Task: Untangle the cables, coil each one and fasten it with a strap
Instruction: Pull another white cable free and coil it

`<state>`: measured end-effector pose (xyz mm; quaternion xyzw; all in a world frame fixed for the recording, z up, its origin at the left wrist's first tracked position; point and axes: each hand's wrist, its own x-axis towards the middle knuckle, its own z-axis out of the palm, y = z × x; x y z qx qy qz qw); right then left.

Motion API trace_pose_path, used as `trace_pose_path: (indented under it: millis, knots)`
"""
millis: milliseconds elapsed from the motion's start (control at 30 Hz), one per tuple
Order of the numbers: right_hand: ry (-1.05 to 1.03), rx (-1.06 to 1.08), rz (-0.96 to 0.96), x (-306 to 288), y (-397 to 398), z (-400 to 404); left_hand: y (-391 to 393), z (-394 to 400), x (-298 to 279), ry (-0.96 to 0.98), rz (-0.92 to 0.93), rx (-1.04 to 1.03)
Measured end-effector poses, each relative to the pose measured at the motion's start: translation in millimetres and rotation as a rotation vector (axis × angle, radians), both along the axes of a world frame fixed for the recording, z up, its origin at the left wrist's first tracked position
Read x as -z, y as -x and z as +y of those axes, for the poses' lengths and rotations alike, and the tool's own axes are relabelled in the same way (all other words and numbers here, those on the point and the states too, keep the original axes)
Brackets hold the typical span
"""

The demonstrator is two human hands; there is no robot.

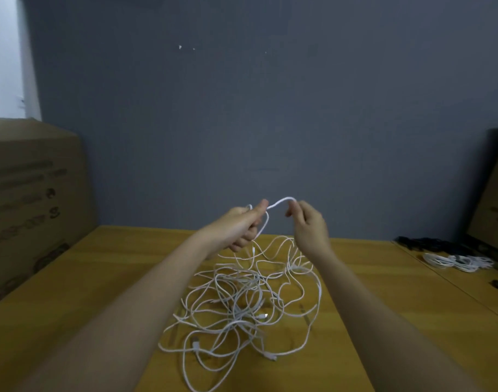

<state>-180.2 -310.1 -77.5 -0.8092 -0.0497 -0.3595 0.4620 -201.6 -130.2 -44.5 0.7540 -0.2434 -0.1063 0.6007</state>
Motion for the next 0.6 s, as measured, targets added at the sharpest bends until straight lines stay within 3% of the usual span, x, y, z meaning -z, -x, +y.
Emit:
trace_pose_path:
  millis: [100, 200, 233, 367, 467, 533, 600]
  knots:
    - [0.168, 0.144, -0.015, -23.1, -1.5, 9.7, 4.3, -1.9, -10.3, 0.068, 0.042, 0.108]
    - [0.784, 0.229, 0.187, -2.1, -5.7, 19.6, 6.3, -7.7, -21.7, 0.293, 0.063, 0.119]
    - [0.84, 0.165, 0.185, 9.5, -5.0, 23.9, 3.2, -8.6, -24.0, 0.345, 0.051, 0.076]
    - [0.461, -0.051, 0.133, 42.7, 1.1, 25.6, -8.4, -0.2, -23.2, 0.504, 0.125, -0.034]
    - [0.298, -0.118, 0.214, 49.9, 2.4, 26.3, -16.0, 4.6, -20.4, 0.666, 0.112, -0.122]
    - [0.419, -0.127, 0.191, 55.6, 3.9, 31.0, -21.1, 0.4, -21.1, 0.73, 0.068, -0.173]
    - [0.718, -0.068, 0.135, 58.9, 6.2, 38.5, -26.5, -7.5, -23.2, 0.678, -0.001, -0.258]
